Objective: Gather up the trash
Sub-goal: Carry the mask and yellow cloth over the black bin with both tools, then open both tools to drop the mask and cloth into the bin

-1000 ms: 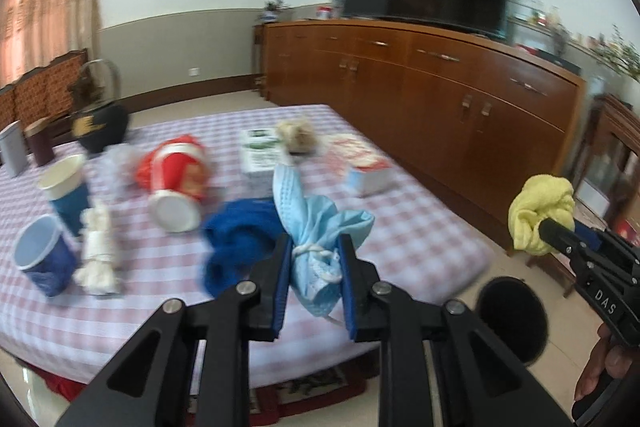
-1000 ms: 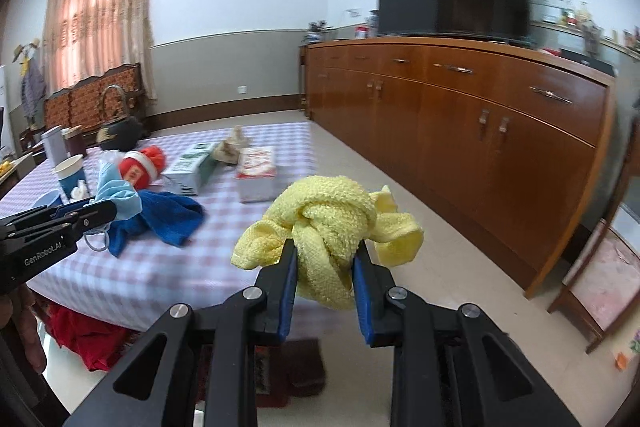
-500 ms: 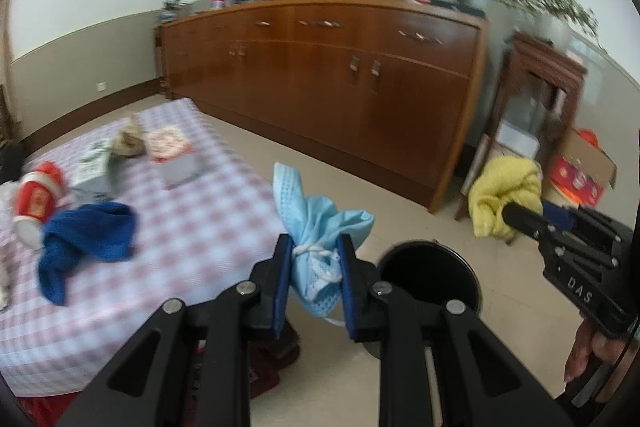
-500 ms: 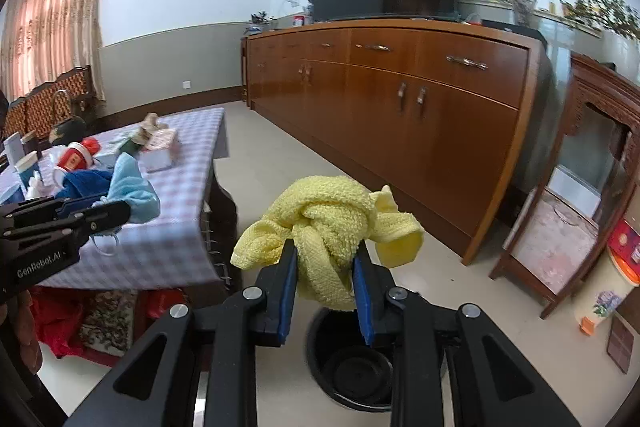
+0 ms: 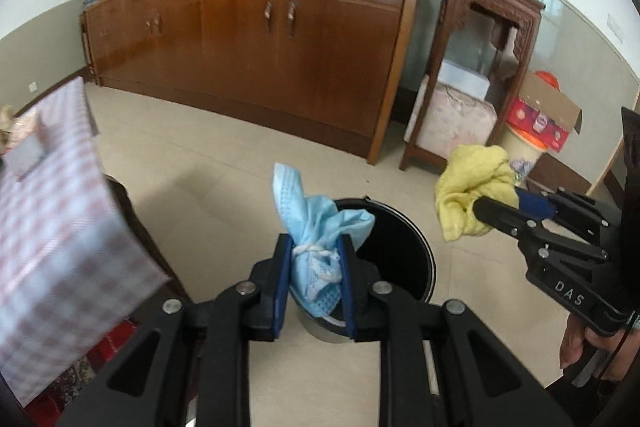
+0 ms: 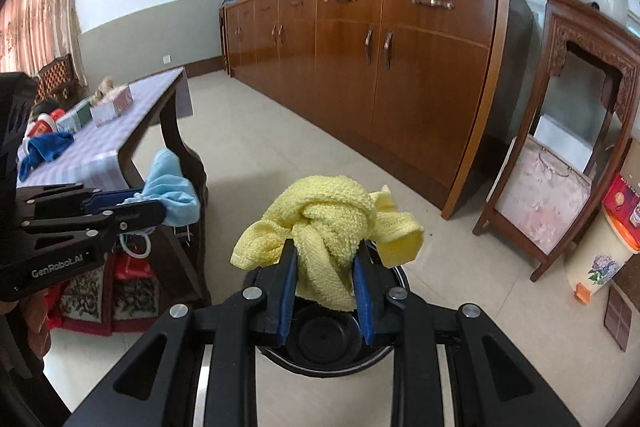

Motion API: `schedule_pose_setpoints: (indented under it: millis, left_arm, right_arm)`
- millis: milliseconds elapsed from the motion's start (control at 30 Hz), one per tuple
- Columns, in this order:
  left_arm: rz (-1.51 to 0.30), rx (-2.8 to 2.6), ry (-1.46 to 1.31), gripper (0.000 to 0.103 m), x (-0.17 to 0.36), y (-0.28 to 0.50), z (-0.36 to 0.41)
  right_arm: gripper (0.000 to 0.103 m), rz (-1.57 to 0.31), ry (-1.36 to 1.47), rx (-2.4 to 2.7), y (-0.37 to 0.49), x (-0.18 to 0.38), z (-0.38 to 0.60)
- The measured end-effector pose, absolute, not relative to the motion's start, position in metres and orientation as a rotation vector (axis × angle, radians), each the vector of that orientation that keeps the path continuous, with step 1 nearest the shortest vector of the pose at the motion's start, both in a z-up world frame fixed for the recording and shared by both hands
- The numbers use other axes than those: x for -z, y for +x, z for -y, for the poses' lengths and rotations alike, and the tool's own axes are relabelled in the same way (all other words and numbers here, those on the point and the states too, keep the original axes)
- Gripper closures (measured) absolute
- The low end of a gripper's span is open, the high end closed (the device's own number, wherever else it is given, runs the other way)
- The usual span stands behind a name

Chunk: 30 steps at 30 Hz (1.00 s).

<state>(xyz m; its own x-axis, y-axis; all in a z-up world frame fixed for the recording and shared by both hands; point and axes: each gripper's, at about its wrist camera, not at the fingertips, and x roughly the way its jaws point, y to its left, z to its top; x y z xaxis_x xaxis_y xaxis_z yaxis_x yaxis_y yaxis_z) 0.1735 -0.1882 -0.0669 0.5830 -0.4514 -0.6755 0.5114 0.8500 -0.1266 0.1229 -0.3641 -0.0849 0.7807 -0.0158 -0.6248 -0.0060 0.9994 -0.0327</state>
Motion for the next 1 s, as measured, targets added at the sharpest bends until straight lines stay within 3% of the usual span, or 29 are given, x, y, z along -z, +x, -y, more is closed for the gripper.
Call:
schedule_pose_setpoints:
  millis: [300,367,400,433,467,500,533,567,600,1000]
  left_arm:
    - [-0.918,0.655,0.110,0.079,0.124,0.202,0.230]
    - [-0.985,0.705,0.089,0.073,0.145,0.211,0.239]
    - [-1.014,0.708,0.083,0.069,0.155,0.216,0.242]
    - [-1.036,0.691,0.079,0.047,0.164,0.220,0.242]
    - [-1.037,0.665,0.076,0.023,0.169,0.222,0.239]
    - [-1.037,0.623,0.074,0.019,0.173,0.224,0.234]
    - [-1.041,0.595,0.070,0.015,0.173,0.224,0.229]
    - [-1.039,0.568,0.061,0.009,0.173,0.222,0.222]
    - [-1.030,0.540,0.058,0.006,0.170,0.219,0.214]
    - [-0.838,0.274,0.046,0.000,0.073,0.157,0.099]
  right_arm:
    - [0.075,-0.812,-0.065,-0.101,0.152,0.146,0.389]
    - [0.072,-0.858,-0.069,-0.134,0.162,0.164,0.394]
    - [0.065,-0.886,-0.080,-0.146,0.169,0.176,0.396]
    - [0.059,-0.915,-0.100,-0.143,0.175,0.190,0.398]
    - [0.040,-0.929,-0.114,-0.126,0.178,0.197,0.400]
    - [0.027,-0.933,-0.119,-0.122,0.179,0.203,0.402]
    - [0.020,-0.926,-0.127,-0.108,0.179,0.205,0.404]
    - [0.005,-0.925,-0.136,-0.070,0.179,0.205,0.405]
    - [0.001,-0.916,-0.122,-0.064,0.179,0.203,0.406]
    - [0.000,-0.784,-0.051,0.084,0.173,0.117,0.355]
